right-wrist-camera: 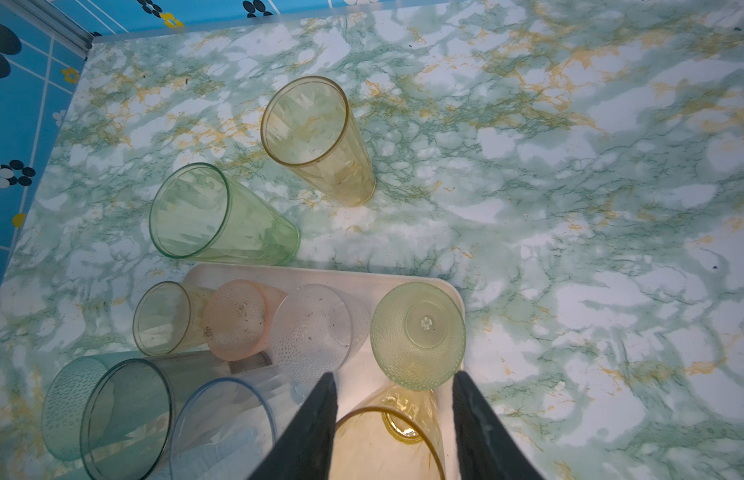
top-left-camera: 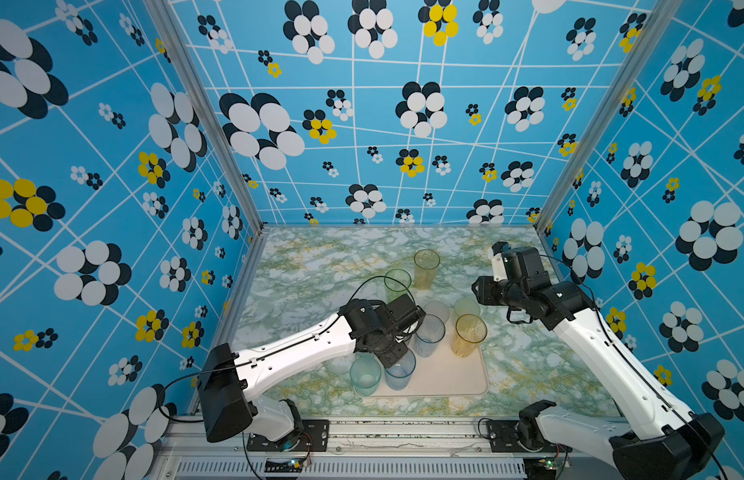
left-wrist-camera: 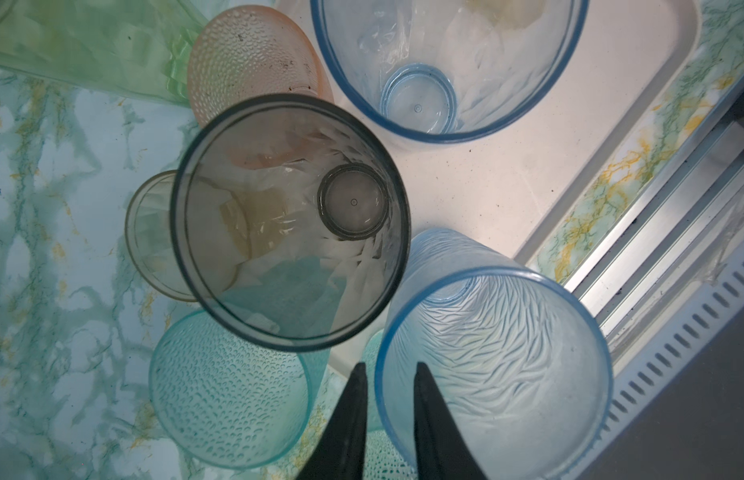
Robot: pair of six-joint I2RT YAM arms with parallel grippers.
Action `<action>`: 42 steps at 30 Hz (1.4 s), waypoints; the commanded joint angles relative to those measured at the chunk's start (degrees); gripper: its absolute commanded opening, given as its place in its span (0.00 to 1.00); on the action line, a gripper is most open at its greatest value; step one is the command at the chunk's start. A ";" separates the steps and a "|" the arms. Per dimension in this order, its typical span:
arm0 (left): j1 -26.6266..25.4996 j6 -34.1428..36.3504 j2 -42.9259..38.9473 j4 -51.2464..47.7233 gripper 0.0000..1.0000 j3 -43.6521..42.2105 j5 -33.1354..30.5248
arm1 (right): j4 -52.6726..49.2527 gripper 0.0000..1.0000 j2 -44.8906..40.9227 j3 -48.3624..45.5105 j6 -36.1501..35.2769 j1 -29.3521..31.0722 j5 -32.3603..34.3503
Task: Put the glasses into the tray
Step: 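Lower the frosted blue cup onto the tray's near edge and open the left gripper, then raise the left gripper while the right gripper moves to the green cup beyond the tray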
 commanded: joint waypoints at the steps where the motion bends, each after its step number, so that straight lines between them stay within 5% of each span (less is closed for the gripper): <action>1: 0.98 0.33 -3.08 -0.59 0.23 0.40 1.35 | -0.99 0.48 0.43 0.22 0.10 -0.29 -0.33; 9: 4.75 1.24 -9.58 1.59 0.24 2.18 3.75 | -1.76 0.47 1.66 0.35 -0.34 -0.25 -0.08; 26: 31.74 -9.97 -21.81 22.37 0.23 -13.27 0.90 | -1.48 0.41 11.41 9.42 -0.58 5.16 -3.63; 42: 36.67 -9.62 -16.60 26.13 0.25 -11.34 5.75 | -7.43 0.41 33.25 29.01 -2.84 12.78 -3.40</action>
